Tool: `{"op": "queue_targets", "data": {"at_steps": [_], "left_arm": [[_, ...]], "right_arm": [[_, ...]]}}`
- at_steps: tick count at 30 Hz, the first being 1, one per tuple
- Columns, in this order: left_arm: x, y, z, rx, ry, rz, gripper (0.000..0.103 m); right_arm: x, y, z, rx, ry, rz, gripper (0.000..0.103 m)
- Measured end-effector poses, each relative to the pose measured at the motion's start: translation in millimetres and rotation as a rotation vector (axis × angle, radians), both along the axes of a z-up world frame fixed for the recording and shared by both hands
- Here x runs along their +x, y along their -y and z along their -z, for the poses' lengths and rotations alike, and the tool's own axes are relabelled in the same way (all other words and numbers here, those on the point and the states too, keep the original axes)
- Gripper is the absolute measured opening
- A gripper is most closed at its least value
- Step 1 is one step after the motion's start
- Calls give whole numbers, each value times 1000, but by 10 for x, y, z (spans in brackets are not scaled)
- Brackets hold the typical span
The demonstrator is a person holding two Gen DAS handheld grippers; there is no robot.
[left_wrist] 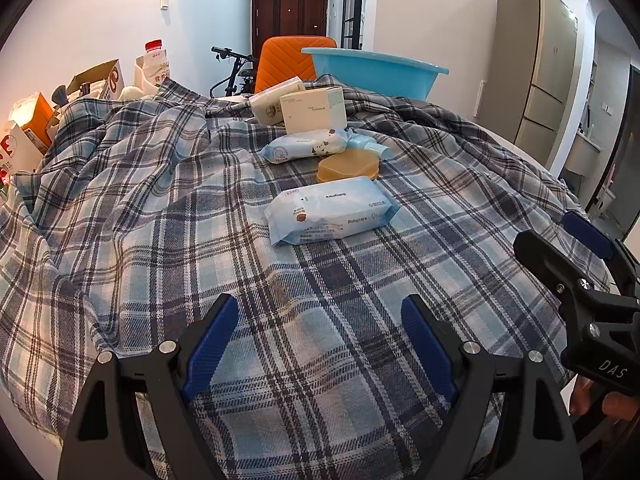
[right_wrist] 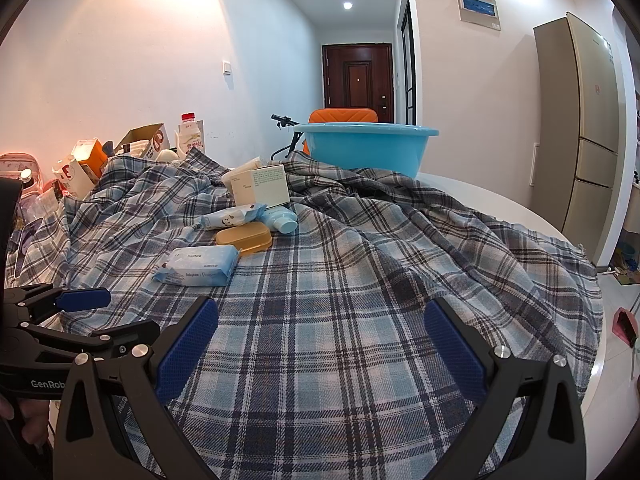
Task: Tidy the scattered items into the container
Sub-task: 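Grasp the white Babycare wet-wipes pack with the left gripper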
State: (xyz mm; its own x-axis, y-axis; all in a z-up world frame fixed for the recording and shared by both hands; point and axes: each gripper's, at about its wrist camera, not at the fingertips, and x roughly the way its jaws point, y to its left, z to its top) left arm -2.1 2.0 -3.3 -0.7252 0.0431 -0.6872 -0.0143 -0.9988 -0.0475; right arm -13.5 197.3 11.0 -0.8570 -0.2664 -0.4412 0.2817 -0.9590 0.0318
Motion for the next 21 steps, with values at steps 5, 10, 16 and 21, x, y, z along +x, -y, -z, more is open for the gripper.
{"op": "queue_targets", "data": {"at_steps": [5,10,16,21], "left_arm": [[4,-1,2,-2,-1,0,86],[8,-7,-12,-2,0,0,86],[-48,-38,-76,-8,6,17,86],[-144,-105,-163,-40,9,34,86]], "right_arm": [[5,-5,2,0,0,0,103],[24,-13,7,-1,-1,0,103],[-18,-20,-18,-11,0,0,103],[-37,-54,-68,-6,-1,8,103]]}}
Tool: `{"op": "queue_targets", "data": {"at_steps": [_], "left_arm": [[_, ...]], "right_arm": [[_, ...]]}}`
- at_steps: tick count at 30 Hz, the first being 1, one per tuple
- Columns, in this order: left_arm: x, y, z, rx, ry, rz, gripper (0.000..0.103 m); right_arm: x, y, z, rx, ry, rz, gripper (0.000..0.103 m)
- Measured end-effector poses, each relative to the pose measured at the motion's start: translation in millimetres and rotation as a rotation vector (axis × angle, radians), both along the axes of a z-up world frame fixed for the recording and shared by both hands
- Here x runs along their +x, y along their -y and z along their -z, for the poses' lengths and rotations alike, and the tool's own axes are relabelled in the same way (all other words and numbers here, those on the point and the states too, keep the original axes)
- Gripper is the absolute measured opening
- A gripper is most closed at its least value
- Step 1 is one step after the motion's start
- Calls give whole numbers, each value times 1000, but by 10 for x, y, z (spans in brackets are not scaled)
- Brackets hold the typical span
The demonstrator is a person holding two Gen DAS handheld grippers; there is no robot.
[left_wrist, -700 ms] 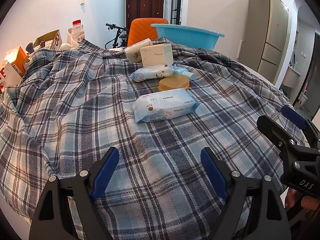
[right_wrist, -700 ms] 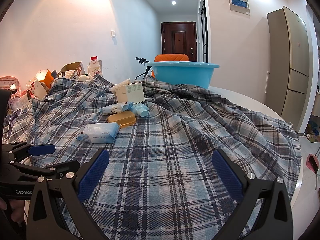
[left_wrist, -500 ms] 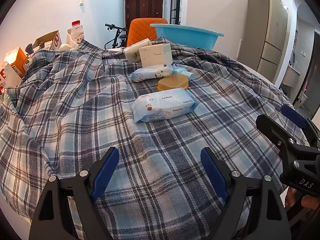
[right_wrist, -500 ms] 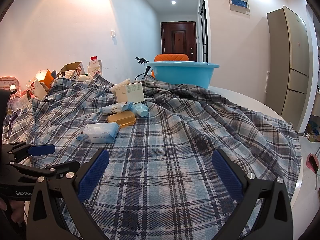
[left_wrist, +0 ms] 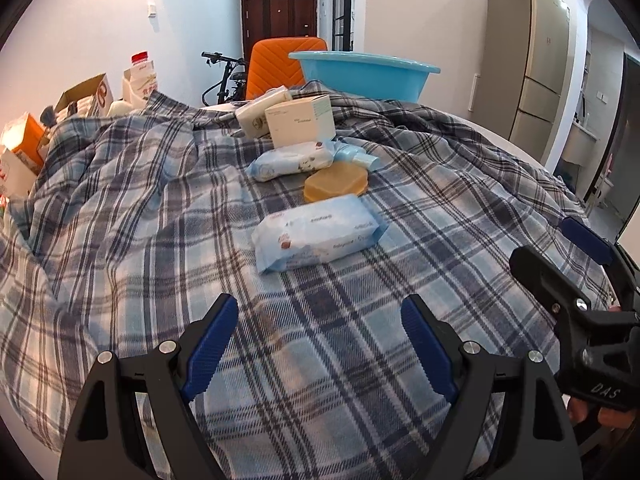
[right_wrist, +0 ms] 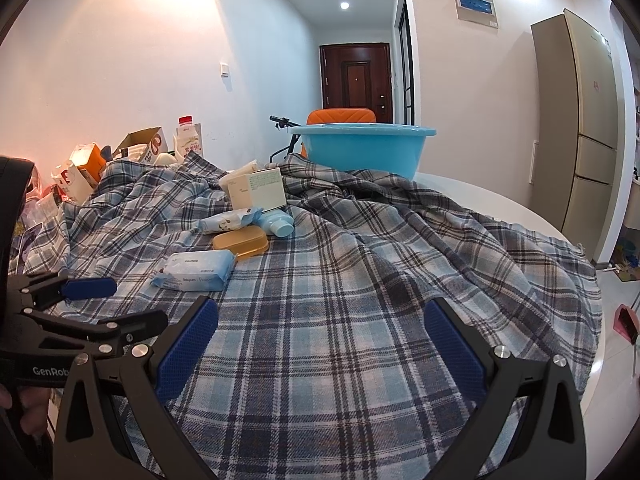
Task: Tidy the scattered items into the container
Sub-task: 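Grasp the white Babycare wet-wipes pack with the left gripper, then grasp the orange translucent soap box with the right gripper while left holds the wipes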
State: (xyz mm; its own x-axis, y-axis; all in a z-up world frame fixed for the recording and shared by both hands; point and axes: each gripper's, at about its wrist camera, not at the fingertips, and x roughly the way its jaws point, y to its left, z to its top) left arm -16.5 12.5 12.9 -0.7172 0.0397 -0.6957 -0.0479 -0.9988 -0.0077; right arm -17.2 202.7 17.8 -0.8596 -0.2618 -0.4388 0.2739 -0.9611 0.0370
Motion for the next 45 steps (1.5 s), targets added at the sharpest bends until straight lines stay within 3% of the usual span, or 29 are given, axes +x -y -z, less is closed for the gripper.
{"op": "queue_targets", "data": {"at_steps": [9,12,17,27,37,39,41,45], "left_arm": [[-279,-118,-127,-44,49,18,86],[-398,-111,-126,-27,77,23,86],[-600,-107,-114,-20,123,20,86],[-984,-213,33,-83,228,21,86],[-1086,-36,31,7,237,0,86],[-1073,-27,21,12,228,-1,82],[-1048,-14,-11,24,212,0,68],[-1019,-35,-41,9,212,23,62]], "right_arm": [[-148,-59,-178,-4,12,-6,103],[-208,-68,-200,0,34,-12,103],[-278,-90,-210,7,45,-2,103],[-403,-136,-230,17,66,35,103],[-476,-115,-164,21,101,40,103],[-476,-100,-158,26,101,38,103],[-482,-91,-154,28,103,36,103],[-487,-84,-158,30,104,35,103]]}}
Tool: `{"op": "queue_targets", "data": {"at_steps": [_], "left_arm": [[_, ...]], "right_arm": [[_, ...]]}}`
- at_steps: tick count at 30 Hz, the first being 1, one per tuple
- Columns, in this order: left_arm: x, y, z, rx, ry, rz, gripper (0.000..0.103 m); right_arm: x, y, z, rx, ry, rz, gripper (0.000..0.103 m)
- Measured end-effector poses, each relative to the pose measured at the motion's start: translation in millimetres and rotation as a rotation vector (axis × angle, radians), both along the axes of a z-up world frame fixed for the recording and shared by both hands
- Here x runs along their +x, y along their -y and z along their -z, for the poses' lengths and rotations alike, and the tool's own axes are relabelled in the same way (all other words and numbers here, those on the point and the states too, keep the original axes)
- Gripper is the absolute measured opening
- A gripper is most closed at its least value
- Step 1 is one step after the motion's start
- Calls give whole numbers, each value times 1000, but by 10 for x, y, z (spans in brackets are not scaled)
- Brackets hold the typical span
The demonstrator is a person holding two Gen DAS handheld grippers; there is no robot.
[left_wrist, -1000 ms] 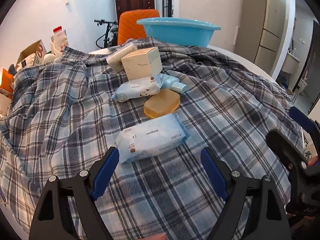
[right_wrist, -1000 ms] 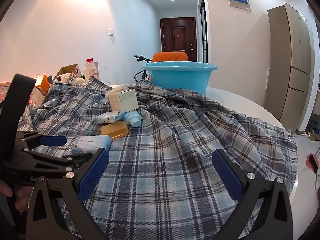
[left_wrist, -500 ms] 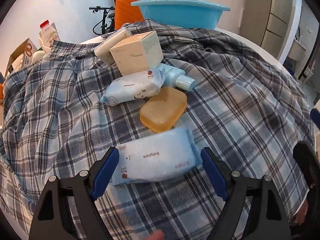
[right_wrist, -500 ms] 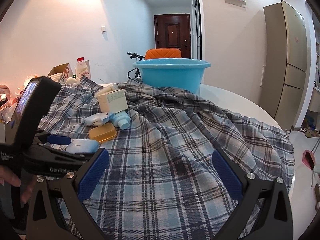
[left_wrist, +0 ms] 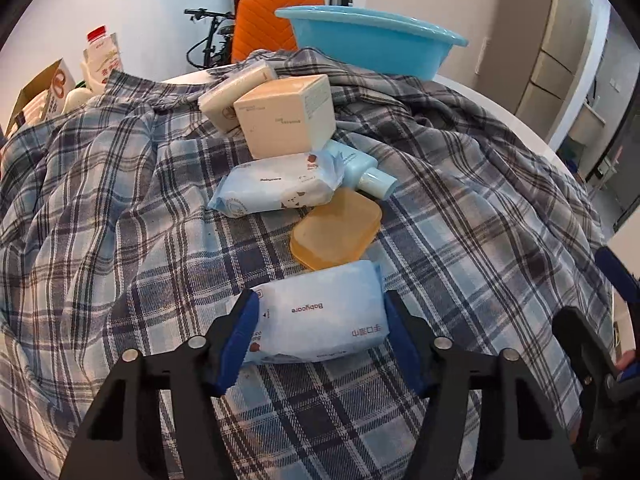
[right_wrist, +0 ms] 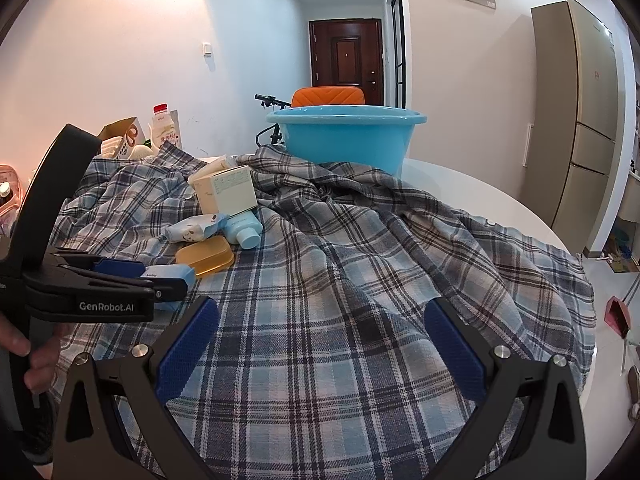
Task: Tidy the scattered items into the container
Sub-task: 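Grasp the orange translucent soap box with the right gripper while left holds the wipes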
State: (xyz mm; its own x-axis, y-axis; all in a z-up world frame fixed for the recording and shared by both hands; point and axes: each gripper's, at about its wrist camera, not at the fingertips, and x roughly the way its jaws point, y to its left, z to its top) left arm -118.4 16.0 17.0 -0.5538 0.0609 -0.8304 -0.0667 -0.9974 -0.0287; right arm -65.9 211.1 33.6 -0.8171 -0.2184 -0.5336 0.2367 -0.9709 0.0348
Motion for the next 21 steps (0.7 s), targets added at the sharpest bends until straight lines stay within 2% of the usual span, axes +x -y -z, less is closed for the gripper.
{"op": "queue_targets", "data": {"at_steps": [7,14,21], "left_arm": [[87,62,-128,49,-12,7,59],[203,145,-335,17,-62,2,59],[242,308,-297,2,-48,-36,59]], "right_arm": [[11,17,-29,9,-10,-3,103],[0,50,-94,22,-24,-16,103],[-128,158,-197,-4,4,-111,103]]}}
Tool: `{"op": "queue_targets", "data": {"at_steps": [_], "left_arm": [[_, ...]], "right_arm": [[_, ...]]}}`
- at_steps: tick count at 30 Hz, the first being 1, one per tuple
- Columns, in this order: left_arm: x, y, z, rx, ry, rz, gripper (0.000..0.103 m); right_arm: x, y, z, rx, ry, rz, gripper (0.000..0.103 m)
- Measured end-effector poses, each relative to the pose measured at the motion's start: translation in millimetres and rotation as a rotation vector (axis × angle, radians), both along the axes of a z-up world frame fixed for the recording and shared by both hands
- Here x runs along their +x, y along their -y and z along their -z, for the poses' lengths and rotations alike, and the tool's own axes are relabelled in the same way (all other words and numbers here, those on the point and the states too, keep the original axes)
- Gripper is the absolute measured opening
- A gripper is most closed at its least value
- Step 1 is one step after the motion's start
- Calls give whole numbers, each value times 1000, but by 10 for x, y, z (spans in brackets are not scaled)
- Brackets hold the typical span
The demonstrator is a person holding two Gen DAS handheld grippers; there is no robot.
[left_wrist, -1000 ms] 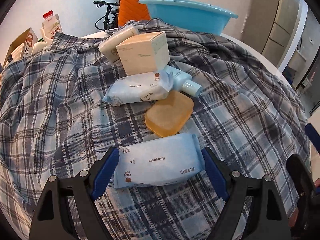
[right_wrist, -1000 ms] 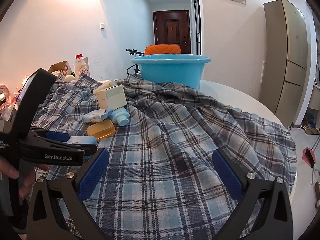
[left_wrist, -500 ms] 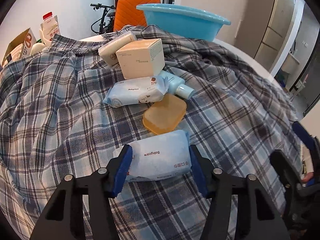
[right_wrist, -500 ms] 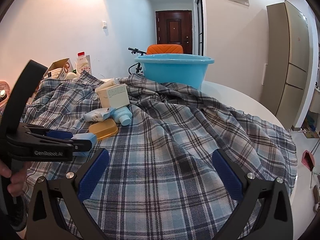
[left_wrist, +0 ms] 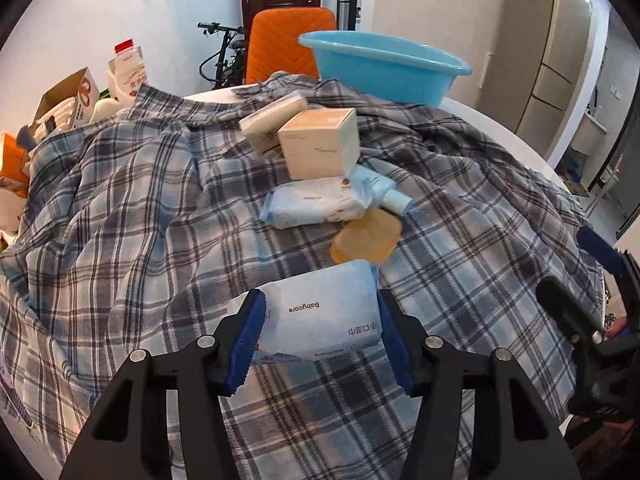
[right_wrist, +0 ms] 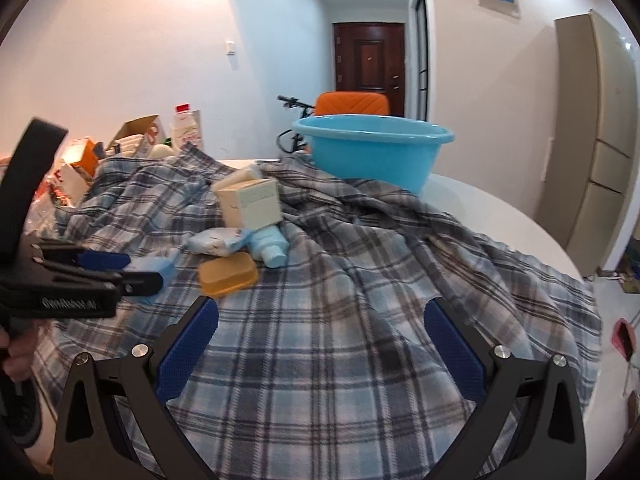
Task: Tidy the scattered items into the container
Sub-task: 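Grasp the orange translucent soap box with the right gripper while left holds the wipes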
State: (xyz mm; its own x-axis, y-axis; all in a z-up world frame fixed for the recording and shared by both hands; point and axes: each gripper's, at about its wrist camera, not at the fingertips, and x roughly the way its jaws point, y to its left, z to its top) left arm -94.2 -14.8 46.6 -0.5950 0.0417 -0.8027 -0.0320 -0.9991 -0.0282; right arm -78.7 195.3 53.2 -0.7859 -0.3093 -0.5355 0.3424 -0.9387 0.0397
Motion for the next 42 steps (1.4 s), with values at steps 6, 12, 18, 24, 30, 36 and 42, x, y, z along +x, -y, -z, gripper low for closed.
{"op": "queue_targets", "data": {"at_steps": [6,12,18,24,30,36,42], "left_arm": [[13,32,66,0,11,-1,59],[9,48,108,-5,20,1,59],[1,124,168,-24,30,-19,58],[-13,265,195,3,36,-35,51],[-16,297,250,5,43,-17,52],[-53,321,307,21,38,-2,71],[-129,377,470,-48,74,-51,89]], "right_arm": [[-329,215,2,-61,173,-248,103],[-622,525,102,17,240,-369,103],[-842,786,228,59,274,-455,102],[-1021,949,326,51,318,-504,94],[-1126,1082,486,122,348,-495,84],[-1155,1117,553,159,335,-493,84],[-1119,1146,575,207,293,-487,81]]}}
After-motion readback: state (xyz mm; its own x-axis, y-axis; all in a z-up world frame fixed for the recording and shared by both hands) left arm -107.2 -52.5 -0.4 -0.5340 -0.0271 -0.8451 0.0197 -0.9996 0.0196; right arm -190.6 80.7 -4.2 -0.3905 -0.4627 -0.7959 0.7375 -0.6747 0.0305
